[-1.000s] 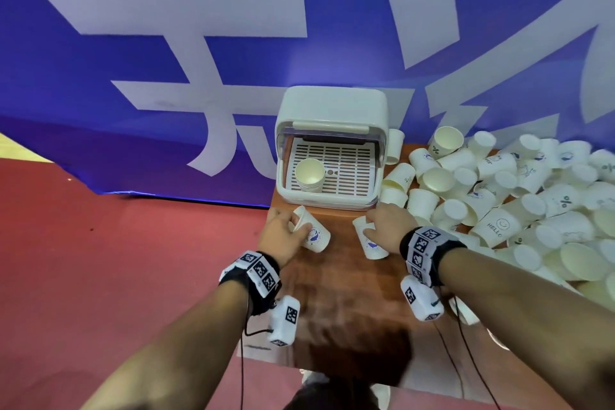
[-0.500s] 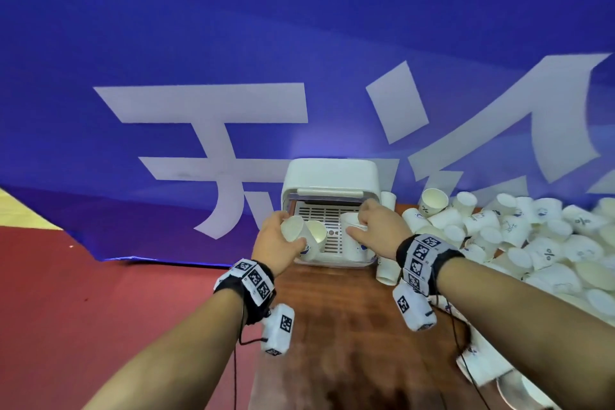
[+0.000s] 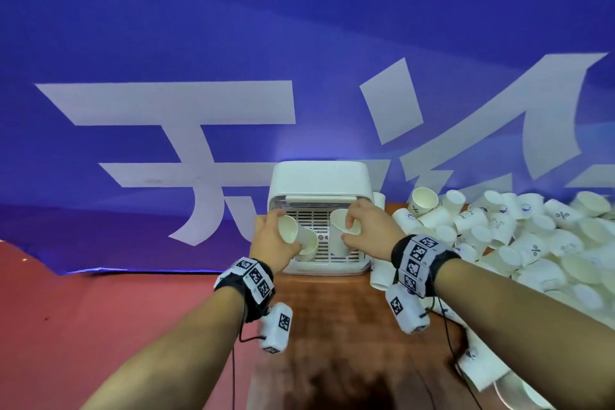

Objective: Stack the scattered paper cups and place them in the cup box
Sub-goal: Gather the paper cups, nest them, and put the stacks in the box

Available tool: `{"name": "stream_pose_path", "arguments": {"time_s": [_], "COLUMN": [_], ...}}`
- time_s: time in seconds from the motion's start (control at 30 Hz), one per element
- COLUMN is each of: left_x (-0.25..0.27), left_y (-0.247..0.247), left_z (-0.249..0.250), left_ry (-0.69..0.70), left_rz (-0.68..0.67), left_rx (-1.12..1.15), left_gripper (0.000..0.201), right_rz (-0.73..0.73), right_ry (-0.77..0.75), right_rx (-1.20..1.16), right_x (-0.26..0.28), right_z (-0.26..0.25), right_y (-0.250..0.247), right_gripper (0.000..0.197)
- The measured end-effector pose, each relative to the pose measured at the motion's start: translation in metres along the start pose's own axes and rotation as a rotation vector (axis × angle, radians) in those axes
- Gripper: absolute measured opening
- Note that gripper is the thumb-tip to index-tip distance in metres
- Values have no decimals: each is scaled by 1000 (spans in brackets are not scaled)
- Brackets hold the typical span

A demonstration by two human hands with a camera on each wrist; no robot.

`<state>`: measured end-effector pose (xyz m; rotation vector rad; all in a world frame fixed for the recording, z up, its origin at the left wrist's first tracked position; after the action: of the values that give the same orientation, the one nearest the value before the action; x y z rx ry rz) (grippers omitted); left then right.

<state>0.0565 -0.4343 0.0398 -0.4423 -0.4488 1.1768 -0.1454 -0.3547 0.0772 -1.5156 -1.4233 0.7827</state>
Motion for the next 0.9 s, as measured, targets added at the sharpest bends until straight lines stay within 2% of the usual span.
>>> {"name": "stream_pose_path", "arguments": {"time_s": [0.3,0.47,0.77,0.9], "left_x": [-25,-31,-38,-39], "left_y": [34,51,70,72], "left_z": [-16,-22,-38,-47], "left_ry": [39,74,56,17], "left_rz": [-78,-116,-206,-212], "left_rx": [-169,-255,-309,-319], "left_gripper": [76,78,81,74], "right_rz": [-29,-40,-35,-15], "right_ry": [58,29,47,53], "right_rx": [-31,-68,-87,-118], "right_x": [-9,-11,-8,-6], "right_z": [13,19,35,40], "right_y": [11,18,27,26], "right_gripper": [50,75,69,68]}}
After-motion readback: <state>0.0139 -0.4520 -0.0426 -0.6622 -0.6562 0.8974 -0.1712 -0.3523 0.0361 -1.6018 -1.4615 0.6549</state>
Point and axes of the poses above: each hand's wrist, its own x-axis away from the middle knuckle, its own y-axis out of the palm, z = x × y, the point moved 10 cm from there along -x, towards the middle knuckle, and after that the axes turned 8 degrees about x, right-handed, at the moved point
